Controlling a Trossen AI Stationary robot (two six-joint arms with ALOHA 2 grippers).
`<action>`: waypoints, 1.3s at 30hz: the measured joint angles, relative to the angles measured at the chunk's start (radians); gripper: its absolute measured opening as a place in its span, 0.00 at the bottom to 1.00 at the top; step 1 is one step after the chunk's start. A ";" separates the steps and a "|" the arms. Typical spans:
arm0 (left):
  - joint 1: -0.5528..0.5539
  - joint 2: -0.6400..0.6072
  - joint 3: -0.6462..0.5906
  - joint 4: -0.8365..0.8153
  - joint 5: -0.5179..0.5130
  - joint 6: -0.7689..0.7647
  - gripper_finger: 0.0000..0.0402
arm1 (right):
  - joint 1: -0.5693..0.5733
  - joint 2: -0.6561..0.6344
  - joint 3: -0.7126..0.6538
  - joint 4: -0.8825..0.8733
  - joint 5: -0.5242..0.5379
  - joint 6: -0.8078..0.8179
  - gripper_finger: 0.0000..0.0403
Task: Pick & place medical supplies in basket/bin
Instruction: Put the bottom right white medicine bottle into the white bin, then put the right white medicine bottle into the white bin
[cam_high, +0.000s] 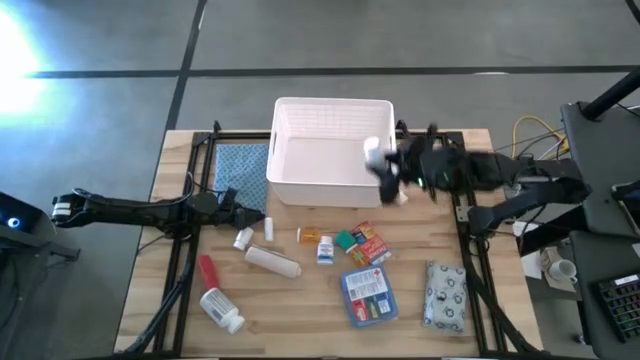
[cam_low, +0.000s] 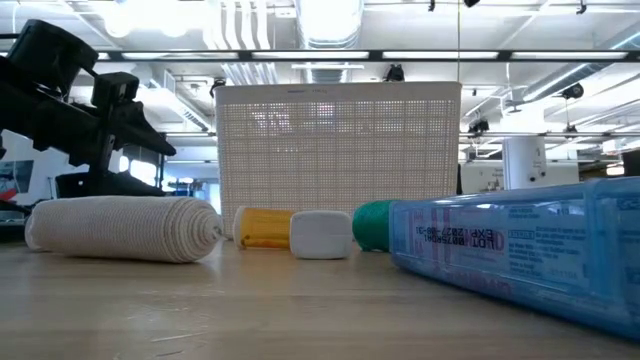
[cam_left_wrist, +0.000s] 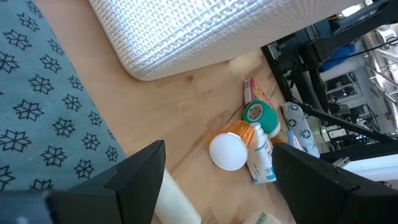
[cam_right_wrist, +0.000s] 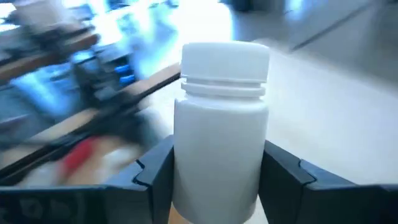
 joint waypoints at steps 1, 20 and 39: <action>0.000 0.000 0.000 0.000 0.000 0.000 0.68 | -0.056 0.019 0.031 -0.023 -0.022 -0.009 0.45; 0.000 -0.001 0.000 0.000 0.001 0.000 0.68 | -0.282 0.223 0.146 -0.383 -0.176 0.005 0.84; 0.000 0.000 0.000 -0.003 0.000 0.031 0.68 | 0.382 0.070 -0.252 -0.663 -0.179 0.806 0.82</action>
